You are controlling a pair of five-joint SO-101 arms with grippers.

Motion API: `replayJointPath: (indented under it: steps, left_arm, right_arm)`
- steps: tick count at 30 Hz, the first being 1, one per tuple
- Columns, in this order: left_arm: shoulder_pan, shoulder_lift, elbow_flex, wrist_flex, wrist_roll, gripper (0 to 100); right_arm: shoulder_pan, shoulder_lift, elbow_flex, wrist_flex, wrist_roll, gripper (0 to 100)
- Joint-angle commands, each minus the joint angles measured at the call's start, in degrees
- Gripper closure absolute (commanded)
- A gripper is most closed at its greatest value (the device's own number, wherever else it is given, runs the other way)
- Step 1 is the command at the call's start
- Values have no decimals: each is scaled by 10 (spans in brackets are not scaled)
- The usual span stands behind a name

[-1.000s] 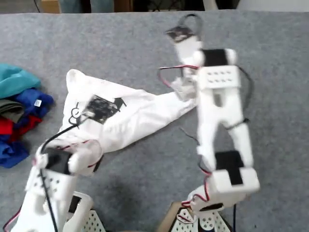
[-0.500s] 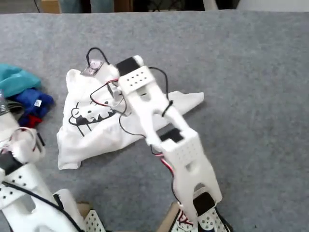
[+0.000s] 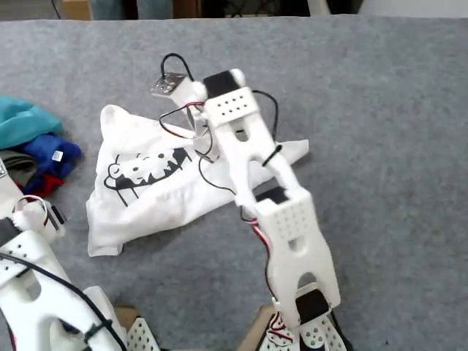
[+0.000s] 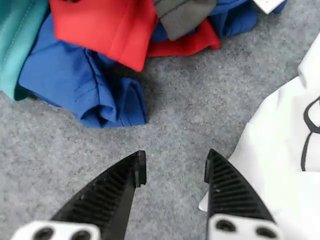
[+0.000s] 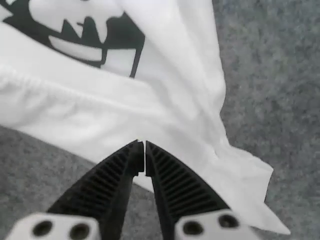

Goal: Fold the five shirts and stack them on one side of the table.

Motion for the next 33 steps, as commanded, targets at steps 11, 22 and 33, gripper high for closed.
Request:
replayJointPath:
  steps: [11,22,33]
  left_arm:
    - [89,127,80,-162,135,787]
    - [64,97,91,-188,184,783]
    - [64,99,88,-189,184,783]
  right_arm:
    - [-15,-169,247,-193,54,792]
    - [-55,3,141,-117,9,895]
    - [-4,-61,94,6,10,984]
